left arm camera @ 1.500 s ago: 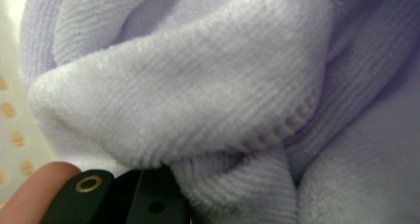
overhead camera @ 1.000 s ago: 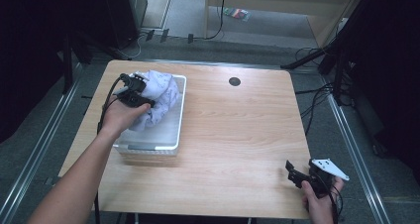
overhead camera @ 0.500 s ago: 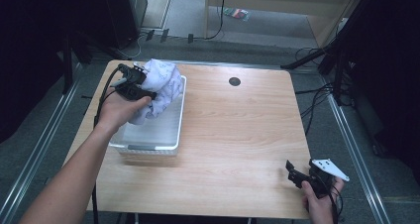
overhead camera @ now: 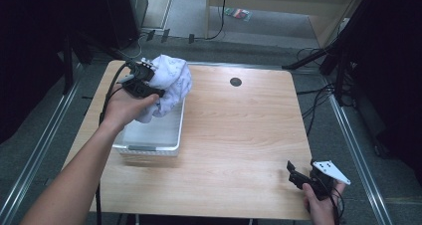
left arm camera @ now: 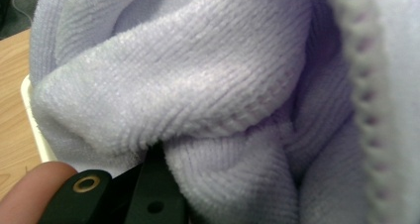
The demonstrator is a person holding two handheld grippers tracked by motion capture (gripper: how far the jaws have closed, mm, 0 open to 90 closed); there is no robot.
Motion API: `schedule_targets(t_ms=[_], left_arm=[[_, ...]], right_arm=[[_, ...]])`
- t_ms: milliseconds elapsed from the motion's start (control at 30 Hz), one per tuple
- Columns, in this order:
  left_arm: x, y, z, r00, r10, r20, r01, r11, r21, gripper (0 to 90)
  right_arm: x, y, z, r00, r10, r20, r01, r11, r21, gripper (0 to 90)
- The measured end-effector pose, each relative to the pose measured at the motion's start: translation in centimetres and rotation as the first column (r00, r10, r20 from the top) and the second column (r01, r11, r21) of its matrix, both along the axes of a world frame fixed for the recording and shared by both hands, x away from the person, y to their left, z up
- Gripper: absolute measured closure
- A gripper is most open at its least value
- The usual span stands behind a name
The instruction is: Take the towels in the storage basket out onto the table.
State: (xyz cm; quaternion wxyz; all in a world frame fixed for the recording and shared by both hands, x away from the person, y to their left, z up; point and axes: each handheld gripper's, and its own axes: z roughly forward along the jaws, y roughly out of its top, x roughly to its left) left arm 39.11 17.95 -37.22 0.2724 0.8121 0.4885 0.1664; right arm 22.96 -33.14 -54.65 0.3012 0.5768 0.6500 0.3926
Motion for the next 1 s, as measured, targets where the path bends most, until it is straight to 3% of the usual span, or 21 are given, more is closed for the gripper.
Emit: schedule_targets(t_ms=[367,1000], left_arm=[[-0.1,-2.2,0.9,0.9991,-0.04,0.012,0.04,0.9992,0.001,67.8],[-0.3,-6.8,0.4,0.9927,-0.12,0.004,0.12,0.9927,0.011,67.5]], right_arm=[[0.0,0.0,0.0,1.0,0.002,0.009,-0.002,1.0,0.005,13.7],[0.0,0.0,0.0,0.9999,0.003,0.015,-0.003,1.0,0.006,13.7]])
